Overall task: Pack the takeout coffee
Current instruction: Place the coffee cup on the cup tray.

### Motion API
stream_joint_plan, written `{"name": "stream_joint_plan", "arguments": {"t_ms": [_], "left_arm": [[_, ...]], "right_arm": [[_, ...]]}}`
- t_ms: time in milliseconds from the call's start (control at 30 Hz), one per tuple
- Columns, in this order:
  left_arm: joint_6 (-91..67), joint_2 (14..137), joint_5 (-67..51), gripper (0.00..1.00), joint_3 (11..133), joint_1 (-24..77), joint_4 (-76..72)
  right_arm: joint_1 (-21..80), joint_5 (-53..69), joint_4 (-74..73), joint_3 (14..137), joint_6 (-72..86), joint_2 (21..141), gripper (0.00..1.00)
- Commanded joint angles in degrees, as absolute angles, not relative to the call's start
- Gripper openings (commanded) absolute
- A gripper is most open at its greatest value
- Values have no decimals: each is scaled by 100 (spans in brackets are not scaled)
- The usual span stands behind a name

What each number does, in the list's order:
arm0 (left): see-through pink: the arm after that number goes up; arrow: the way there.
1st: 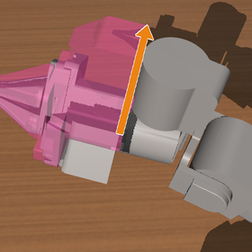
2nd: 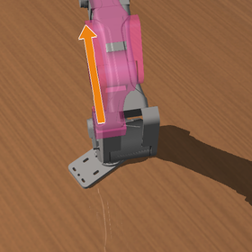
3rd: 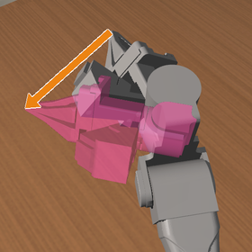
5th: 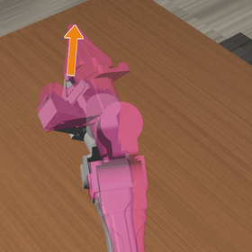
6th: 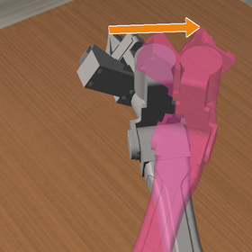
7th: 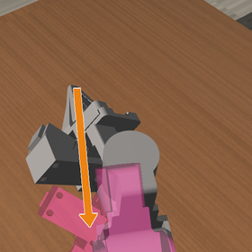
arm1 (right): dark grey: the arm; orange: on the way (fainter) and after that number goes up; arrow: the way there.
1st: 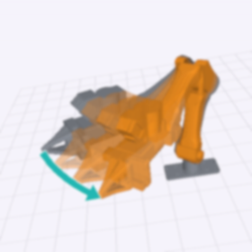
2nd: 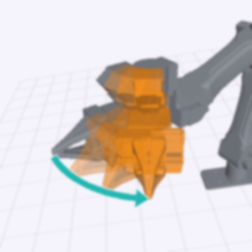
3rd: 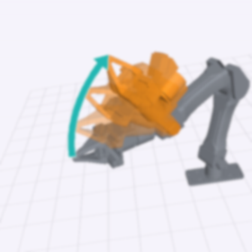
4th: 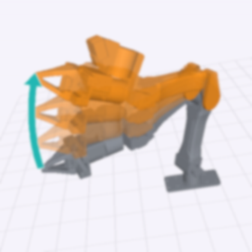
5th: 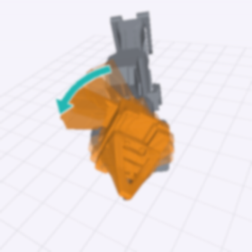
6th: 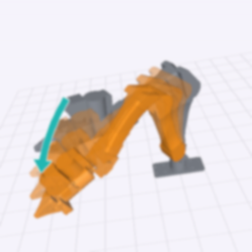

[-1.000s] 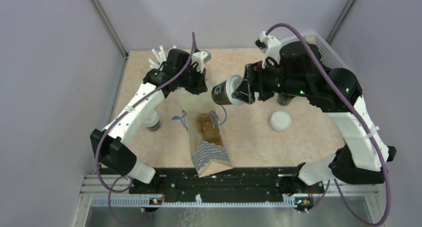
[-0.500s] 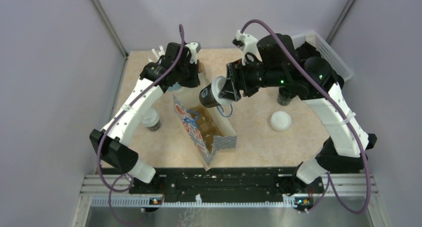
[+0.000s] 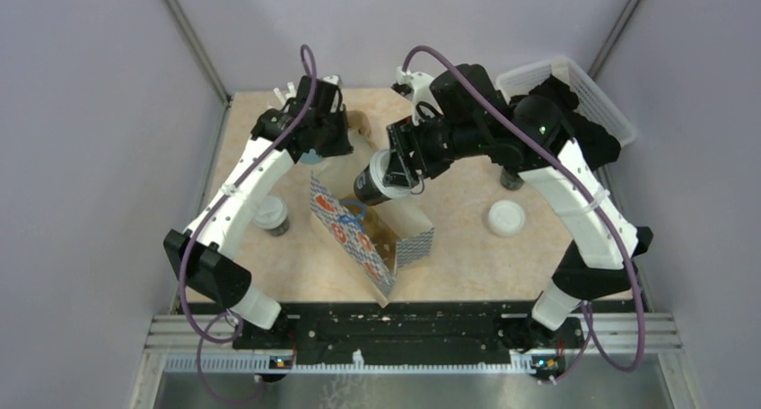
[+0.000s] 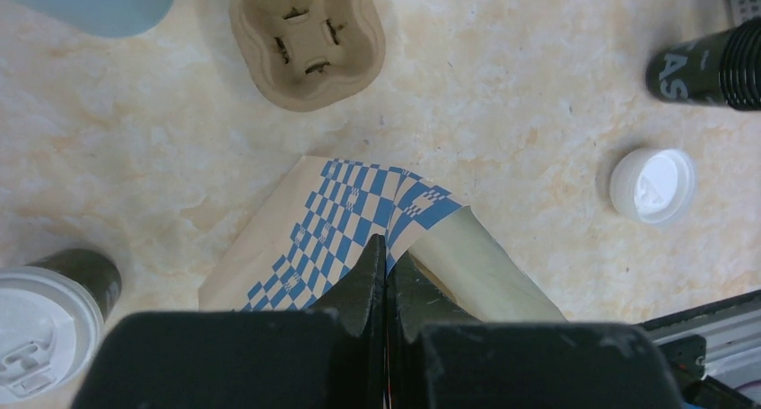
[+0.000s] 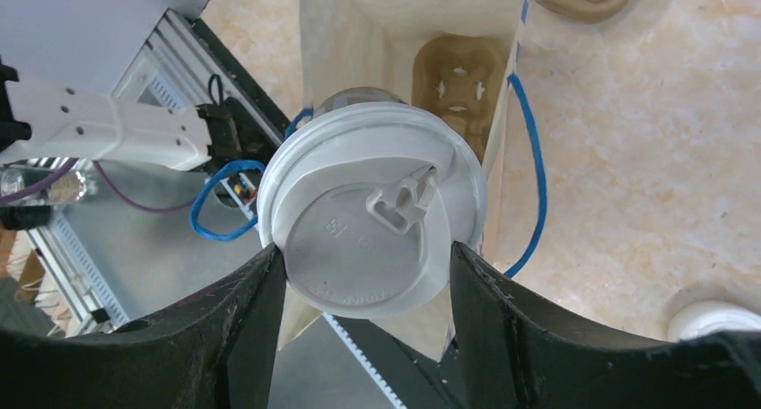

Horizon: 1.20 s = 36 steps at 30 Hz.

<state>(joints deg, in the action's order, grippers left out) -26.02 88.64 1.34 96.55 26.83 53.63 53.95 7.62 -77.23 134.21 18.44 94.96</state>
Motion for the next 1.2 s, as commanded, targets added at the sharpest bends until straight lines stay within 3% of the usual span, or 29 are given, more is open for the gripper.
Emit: {"name": "stream_joint_plan", "arguments": {"t_ms": [0, 267, 633, 867, 1167], "left_arm": [[-3005, 8594, 96, 0, 9817, 2426, 5062], [-3175, 8281, -115, 0, 9746, 2397, 4350], [-4079, 8263, -832, 0, 9161, 2329, 3285], [-4019, 7768, -1622, 0, 7905, 2229, 1365], [-3361, 6705, -2087, 0, 6678, 2185, 404]], "right_arm": [[5454, 507, -7964, 13710, 1637, 9437, 60], [5448, 353, -7961, 13693, 1231, 9501, 60], [5450, -858, -7961, 13644, 470, 9643, 58], [5456, -1137, -7856, 13443, 226, 9581, 58], [5882, -1381, -7829, 12660, 41, 9160, 57]]}}
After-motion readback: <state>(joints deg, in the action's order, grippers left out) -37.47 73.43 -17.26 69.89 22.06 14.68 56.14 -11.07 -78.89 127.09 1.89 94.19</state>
